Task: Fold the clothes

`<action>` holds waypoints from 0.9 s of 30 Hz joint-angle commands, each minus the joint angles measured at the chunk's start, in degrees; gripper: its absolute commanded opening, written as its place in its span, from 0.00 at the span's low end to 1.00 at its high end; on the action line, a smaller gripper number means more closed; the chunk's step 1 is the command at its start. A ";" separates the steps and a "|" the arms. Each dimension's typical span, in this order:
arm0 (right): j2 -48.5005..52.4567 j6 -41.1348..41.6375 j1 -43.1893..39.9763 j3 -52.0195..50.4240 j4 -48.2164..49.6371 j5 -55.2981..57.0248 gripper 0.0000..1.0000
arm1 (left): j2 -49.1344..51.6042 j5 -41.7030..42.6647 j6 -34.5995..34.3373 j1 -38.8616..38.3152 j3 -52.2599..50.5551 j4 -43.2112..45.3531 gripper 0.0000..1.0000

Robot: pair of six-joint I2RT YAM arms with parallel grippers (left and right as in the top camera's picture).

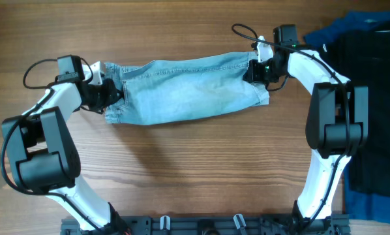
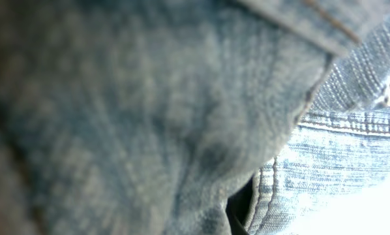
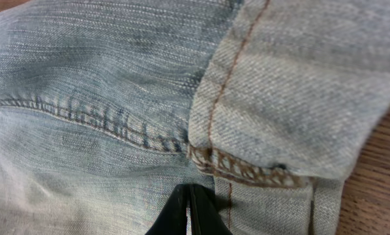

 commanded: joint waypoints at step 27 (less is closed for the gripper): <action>4.24 9.33 13.53 -0.98 -3.30 3.87 0.04 | -18.73 0.81 -8.94 -17.25 6.60 -9.16 0.04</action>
